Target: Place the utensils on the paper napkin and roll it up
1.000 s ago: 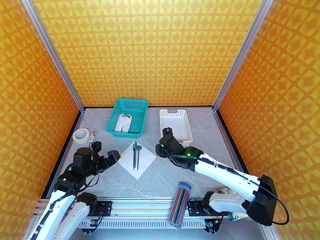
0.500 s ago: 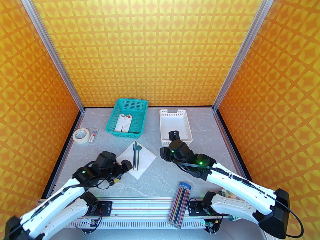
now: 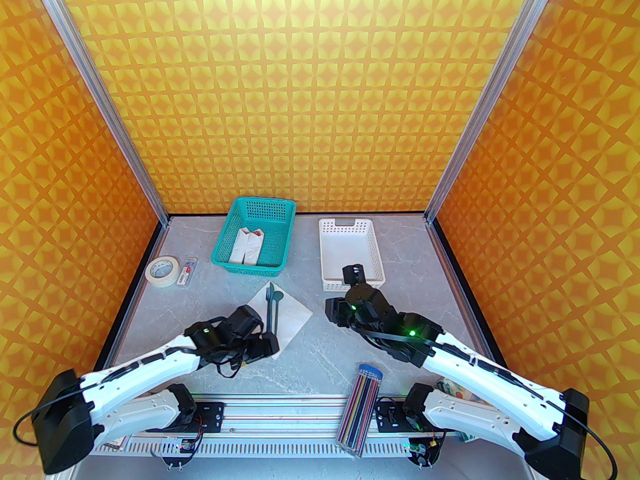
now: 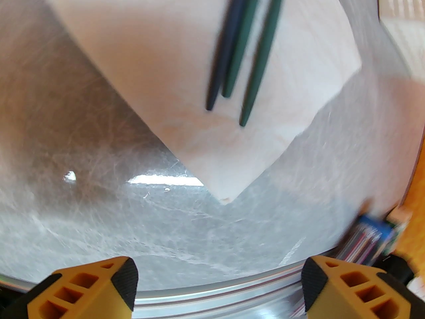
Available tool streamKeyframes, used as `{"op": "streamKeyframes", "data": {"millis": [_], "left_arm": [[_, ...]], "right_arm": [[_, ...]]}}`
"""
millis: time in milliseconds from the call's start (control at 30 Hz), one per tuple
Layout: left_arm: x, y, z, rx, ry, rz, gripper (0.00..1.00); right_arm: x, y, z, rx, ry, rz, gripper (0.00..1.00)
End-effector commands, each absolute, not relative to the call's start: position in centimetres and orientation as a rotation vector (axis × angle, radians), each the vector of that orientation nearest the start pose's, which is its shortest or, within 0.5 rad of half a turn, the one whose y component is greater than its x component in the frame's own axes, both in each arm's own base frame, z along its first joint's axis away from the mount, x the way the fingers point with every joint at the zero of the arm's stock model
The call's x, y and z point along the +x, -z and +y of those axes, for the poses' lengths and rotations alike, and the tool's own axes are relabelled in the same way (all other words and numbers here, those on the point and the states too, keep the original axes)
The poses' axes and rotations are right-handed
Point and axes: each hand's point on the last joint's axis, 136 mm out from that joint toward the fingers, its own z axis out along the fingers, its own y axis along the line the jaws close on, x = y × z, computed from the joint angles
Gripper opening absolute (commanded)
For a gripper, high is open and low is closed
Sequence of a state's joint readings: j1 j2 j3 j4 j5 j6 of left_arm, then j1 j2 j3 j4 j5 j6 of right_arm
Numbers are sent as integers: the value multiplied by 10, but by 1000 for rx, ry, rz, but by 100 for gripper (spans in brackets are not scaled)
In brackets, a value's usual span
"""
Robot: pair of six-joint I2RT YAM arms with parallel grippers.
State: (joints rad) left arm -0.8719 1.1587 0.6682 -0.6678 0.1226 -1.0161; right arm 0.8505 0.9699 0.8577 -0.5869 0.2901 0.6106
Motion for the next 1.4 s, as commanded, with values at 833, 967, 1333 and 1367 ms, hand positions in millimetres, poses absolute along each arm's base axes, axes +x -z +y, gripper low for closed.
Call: {"op": "streamKeyframes", "data": {"millis": [833,967,1333,1367], "left_arm": [[177,-41,-230,877,-345,2798,78],[178,-38,-234,912,-329,2793,82],[179,-21,-228,936,-410,2798,83],[180,-21,-227,934,-420,2790,83]], "right_arm": [[230,-200,176,-161,-361,2274,50],[230,-201,176,-159,-364,2273,50],[229,-201,176,-166,-360,2280,50],[228,-201,176,-168,-360,2281,50]]}}
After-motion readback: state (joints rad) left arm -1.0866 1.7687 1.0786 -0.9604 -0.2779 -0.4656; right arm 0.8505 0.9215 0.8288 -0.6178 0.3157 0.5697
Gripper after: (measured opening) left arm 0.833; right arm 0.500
